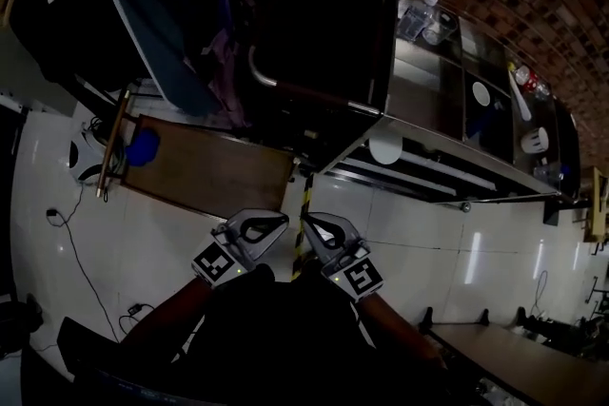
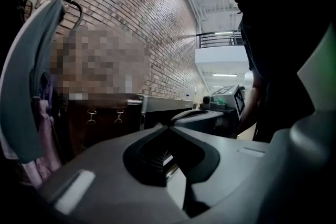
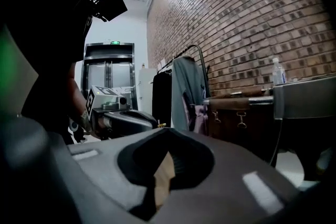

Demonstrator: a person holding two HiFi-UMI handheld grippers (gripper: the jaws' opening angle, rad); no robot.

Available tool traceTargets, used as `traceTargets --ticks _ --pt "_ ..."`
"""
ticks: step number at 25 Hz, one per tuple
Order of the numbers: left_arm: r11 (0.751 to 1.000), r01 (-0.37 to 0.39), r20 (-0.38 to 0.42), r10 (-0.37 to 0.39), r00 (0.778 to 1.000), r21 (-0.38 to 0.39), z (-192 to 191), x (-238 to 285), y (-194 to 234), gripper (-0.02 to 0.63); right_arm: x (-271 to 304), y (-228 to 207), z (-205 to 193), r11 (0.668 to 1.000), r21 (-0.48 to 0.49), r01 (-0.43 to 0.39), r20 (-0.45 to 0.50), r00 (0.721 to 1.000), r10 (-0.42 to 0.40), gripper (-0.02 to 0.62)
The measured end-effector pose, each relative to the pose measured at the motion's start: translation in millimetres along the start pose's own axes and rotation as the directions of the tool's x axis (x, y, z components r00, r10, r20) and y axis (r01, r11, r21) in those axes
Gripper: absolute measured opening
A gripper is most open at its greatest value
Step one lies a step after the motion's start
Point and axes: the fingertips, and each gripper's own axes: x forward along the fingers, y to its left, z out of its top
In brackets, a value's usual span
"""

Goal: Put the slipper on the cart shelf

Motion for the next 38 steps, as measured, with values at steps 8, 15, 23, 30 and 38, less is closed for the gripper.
traceTargets --ticks 8,15,23,30,38 --pt "0.997 0.076 0.028 -0.075 0.997 -0.029 -1.8 -88.4 48.9 0.003 85.9 62.5 12.9 0.996 0.053 0.07 -0.006 0.998 -0.07 0.0" --pt "0.995 0.096 0.013 -0.095 0.995 -0.018 -12.4 -138.6 77.9 0.003 119.0 85.6 14.1 0.989 0.07 0.128 -0.01 0.992 -0.128 0.0" --pt "0.999 0.051 0.037 -0.051 0.998 0.01 -1.4 -145.0 69.7 0.003 119.5 100.8 14.8 0.997 0.02 0.068 -0.025 0.997 -0.067 0.0" --pt "0.999 -0.012 0.001 0.012 1.0 0.047 2.1 -146.1 58.7 0.003 103.5 107.4 16.6 1.0 0.026 0.005 0.013 1.0 -0.005 0.0" --pt "0.998 -0.018 -0.037 0.02 0.999 0.058 0.4 -156.5 59.0 0.002 108.0 116.2 20.6 0.999 0.022 -0.035 0.019 0.999 0.035 0.0"
